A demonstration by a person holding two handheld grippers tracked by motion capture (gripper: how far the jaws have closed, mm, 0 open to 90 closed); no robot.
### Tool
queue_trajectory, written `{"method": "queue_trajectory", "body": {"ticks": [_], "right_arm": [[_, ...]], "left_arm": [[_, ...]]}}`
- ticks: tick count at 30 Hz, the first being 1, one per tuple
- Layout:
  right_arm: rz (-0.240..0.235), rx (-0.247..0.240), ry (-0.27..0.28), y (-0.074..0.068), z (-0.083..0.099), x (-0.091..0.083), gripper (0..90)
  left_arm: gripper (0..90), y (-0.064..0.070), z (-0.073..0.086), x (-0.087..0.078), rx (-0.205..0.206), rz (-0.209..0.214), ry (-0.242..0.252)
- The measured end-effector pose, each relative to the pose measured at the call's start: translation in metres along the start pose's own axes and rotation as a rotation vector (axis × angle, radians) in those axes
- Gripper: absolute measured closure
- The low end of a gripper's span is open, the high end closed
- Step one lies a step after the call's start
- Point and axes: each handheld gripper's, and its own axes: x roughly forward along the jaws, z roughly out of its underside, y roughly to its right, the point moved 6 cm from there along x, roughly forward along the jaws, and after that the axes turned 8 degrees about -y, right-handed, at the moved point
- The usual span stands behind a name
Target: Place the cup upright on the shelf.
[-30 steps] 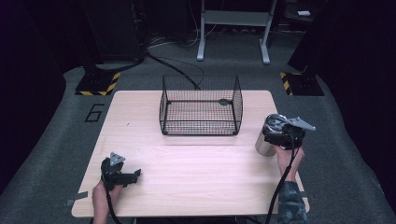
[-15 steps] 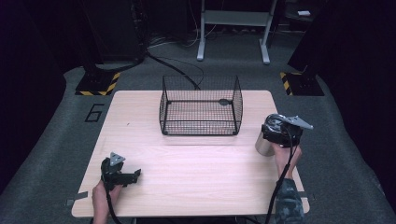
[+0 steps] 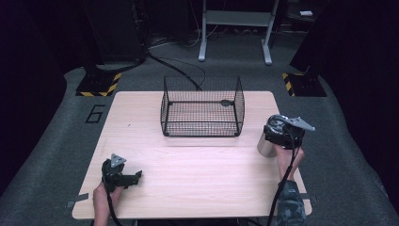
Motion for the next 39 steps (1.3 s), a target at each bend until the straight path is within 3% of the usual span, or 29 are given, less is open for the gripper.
{"method": "queue_trajectory", "body": {"ticks": [13,22,39], "right_arm": [[-0.008,-0.019,0.004,0.0,0.0,0.0,3.1],[-0.014,-0.038,0.016,-0.004,-0.006,-0.009,3.1],[-0.063,-0.099,0.041,-0.026,-0.017,-0.029,3.2]], "left_arm": [[1.5,0.0,0.0,0.0,-0.001,0.0,0.0],[1.5,0.0,0.0,0.0,-0.001,0.0,0.001],[1.5,0.0,0.0,0.0,-0.001,0.0,0.001]]}}
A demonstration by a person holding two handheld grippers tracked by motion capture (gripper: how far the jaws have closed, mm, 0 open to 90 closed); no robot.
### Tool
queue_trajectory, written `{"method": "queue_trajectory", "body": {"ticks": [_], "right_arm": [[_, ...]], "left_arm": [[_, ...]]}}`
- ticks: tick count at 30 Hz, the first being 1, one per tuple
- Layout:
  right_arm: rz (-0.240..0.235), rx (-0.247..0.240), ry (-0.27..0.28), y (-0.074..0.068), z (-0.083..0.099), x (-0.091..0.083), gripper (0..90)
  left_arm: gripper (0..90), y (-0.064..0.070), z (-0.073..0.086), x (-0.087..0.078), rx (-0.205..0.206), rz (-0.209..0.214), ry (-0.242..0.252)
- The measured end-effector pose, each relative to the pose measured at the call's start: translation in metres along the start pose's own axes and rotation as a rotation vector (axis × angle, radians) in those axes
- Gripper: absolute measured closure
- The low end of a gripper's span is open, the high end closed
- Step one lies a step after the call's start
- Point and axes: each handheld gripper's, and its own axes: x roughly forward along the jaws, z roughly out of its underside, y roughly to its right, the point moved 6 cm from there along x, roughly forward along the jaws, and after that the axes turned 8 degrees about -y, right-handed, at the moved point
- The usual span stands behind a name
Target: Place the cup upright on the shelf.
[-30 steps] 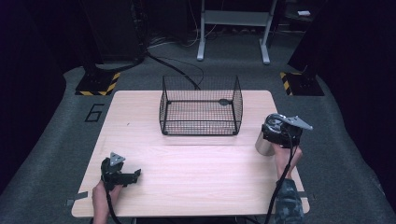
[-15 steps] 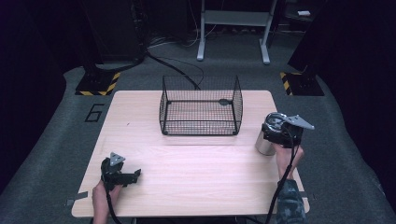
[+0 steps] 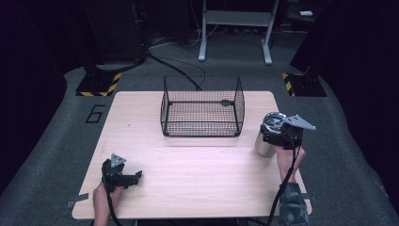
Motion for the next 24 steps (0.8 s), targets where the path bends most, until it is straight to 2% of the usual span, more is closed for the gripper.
{"method": "queue_trajectory", "body": {"ticks": [24], "right_arm": [[-0.091,-0.064,-0.015,-0.037,-0.008,-0.005,3.2]], "left_arm": [[1.5,0.0,0.0,0.0,-0.001,0.0,0.0]]}}
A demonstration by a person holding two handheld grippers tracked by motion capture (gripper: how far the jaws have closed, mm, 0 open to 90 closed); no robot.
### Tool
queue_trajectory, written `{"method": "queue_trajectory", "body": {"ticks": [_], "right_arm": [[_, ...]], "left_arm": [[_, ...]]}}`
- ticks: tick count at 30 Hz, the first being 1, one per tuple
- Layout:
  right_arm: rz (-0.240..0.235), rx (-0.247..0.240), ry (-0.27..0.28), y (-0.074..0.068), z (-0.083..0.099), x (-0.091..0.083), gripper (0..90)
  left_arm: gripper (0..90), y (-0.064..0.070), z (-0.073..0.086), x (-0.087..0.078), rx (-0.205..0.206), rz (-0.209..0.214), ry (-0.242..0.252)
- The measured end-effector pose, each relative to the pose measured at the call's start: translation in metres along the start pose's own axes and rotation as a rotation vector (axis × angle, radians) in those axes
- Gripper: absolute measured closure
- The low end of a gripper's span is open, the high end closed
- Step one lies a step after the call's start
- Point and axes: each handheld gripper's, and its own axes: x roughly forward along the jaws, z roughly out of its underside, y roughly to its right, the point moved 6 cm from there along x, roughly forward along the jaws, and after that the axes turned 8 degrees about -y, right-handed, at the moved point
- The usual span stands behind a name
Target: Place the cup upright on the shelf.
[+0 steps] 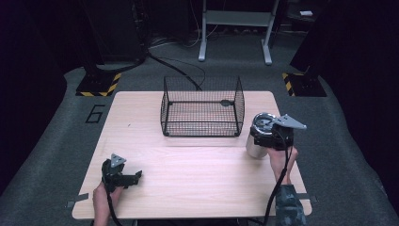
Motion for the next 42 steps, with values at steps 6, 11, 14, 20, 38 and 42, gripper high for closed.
{"method": "queue_trajectory", "body": {"ticks": [6,11,14,20,38,42], "right_arm": [[-0.018,-0.013,0.0,-0.008,-0.003,0.001,3.2],[-0.035,-0.021,0.002,-0.015,-0.005,0.001,3.2],[-0.044,-0.02,0.004,-0.018,-0.007,0.001,3.2],[-0.061,-0.033,0.004,-0.026,-0.009,0.003,3.2],[-0.125,-0.063,0.011,-0.049,-0.021,0.003,3.2],[-0.139,-0.066,0.012,-0.054,-0.025,0.003,3.3]], "left_arm": [[1.5,0.0,0.0,0.0,0.0,0.0,0.0],[1.5,0.0,0.0,0.0,0.0,0.0,0.0],[1.5,0.0,0.0,0.0,0.001,0.0,0.0],[1.5,0.0,0.0,0.0,0.0,0.0,0.0],[1.5,0.0,0.0,0.0,0.0,0.0,0.0],[1.5,0.0,0.0,0.0,0.0,0.0,0.0]]}}
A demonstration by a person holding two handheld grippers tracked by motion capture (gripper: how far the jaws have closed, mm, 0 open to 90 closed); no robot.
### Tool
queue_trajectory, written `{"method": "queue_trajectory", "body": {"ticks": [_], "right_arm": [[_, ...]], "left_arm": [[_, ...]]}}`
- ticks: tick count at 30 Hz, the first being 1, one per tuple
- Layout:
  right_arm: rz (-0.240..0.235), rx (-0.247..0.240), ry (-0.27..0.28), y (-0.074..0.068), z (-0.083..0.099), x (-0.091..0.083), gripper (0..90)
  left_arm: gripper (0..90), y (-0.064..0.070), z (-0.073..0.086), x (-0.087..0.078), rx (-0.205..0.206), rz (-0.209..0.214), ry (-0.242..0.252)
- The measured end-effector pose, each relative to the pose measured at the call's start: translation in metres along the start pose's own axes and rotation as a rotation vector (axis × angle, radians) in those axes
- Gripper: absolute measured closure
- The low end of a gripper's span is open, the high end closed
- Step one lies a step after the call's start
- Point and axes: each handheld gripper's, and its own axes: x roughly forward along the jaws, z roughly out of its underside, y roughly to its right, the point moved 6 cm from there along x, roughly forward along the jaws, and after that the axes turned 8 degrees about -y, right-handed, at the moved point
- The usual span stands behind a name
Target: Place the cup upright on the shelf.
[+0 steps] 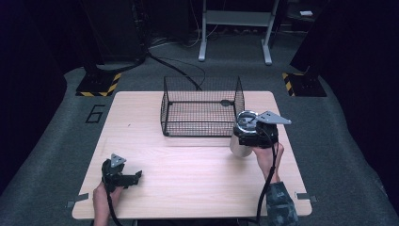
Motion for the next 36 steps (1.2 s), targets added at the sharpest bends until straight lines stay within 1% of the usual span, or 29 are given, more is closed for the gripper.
{"method": "queue_trajectory", "body": {"ticks": [1,3,6,9,10,12,13,14,18,20,22,27,29,36], "right_arm": [[-0.003,-0.01,-0.001,-0.001,-0.001,0.0,3.3],[-0.009,-0.005,-0.001,-0.003,-0.003,0.001,3.2],[-0.021,-0.019,0.004,-0.007,-0.008,0.002,3.3],[-0.025,-0.016,0.004,-0.01,-0.01,0.002,3.3],[-0.029,-0.023,0.002,-0.01,-0.011,0.003,3.2],[-0.034,-0.021,0.004,-0.012,-0.014,0.003,3.3],[-0.04,-0.032,0.003,-0.013,-0.015,0.003,3.3],[-0.04,-0.026,0.004,-0.014,-0.016,0.003,3.3],[-0.048,-0.045,0.001,-0.017,-0.021,0.003,3.2],[-0.054,-0.044,0.002,-0.019,-0.025,0.002,3.3],[-0.058,-0.054,0.005,-0.02,-0.028,0.002,3.3],[-0.062,-0.054,0.001,-0.022,-0.034,0.002,3.3],[-0.065,-0.064,0.006,-0.023,-0.037,0.002,3.3],[-0.079,-0.073,0.013,-0.027,-0.05,0.001,3.3]], "left_arm": [[1.5,0.0,0.0,0.0,0.0,0.0,0.0],[1.5,0.0,0.0,0.0,0.0,0.0,0.0],[1.5,0.0,0.0,0.0,0.0,0.0,0.0],[1.5,0.0,0.0,0.0,0.0,0.0,0.0],[1.5,0.0,0.0,0.0,0.0,0.0,0.0],[1.5,0.0,0.0,0.0,0.0,0.0,0.0],[1.5,0.0,0.0,0.0,0.0,0.0,0.0],[1.5,0.0,0.0,0.0,0.0,0.0,0.0],[1.5,0.0,0.0,0.0,0.0,0.0,0.0],[1.5,0.0,0.0,0.0,0.0,0.0,0.0],[1.5,0.0,0.0,0.0,0.0,0.0,0.0],[1.5,0.0,0.0,0.0,0.0,0.0,0.0],[1.5,0.0,0.0,0.0,0.0,0.0,0.0],[1.5,0.0,0.0,0.0,0.0,0.0,0.0]]}}
